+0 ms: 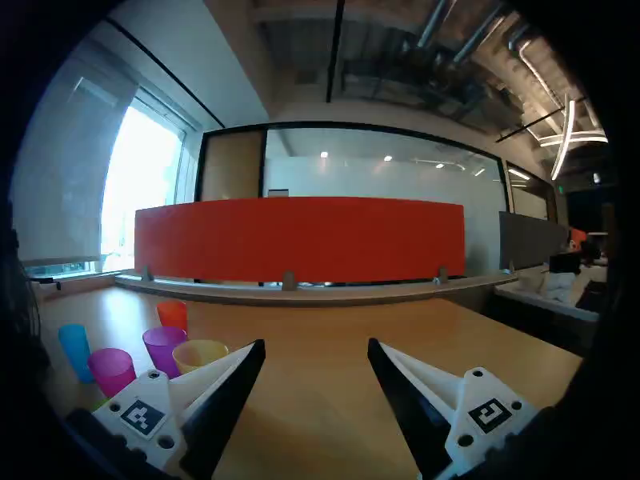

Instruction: Pour water

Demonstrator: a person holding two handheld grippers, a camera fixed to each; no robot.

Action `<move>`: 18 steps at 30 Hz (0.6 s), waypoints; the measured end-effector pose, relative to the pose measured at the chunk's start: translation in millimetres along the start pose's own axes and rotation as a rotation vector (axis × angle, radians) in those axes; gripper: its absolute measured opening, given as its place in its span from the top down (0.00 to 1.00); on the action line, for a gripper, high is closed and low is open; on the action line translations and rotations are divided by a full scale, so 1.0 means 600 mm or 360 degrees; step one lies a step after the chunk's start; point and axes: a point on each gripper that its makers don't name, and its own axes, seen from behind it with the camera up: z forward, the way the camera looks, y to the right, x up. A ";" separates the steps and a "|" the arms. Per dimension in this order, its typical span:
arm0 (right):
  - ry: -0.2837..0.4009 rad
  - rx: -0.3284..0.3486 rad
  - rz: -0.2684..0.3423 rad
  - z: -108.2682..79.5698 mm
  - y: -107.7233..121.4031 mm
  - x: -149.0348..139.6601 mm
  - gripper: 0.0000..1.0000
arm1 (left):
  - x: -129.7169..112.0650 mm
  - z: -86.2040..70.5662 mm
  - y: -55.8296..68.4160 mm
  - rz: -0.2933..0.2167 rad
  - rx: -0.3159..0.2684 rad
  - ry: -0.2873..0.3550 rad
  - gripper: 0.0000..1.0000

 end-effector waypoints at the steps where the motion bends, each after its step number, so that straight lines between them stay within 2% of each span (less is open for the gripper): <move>1: 0.0000 0.0000 0.0000 0.000 0.000 0.000 0.01 | 0.000 0.000 0.000 0.0000 0.0000 0.0000 0.10; 18: 0.0000 0.0000 0.0000 0.000 -0.001 0.001 0.01 | 0.001 0.002 0.002 0.0000 -0.0001 0.0000 0.10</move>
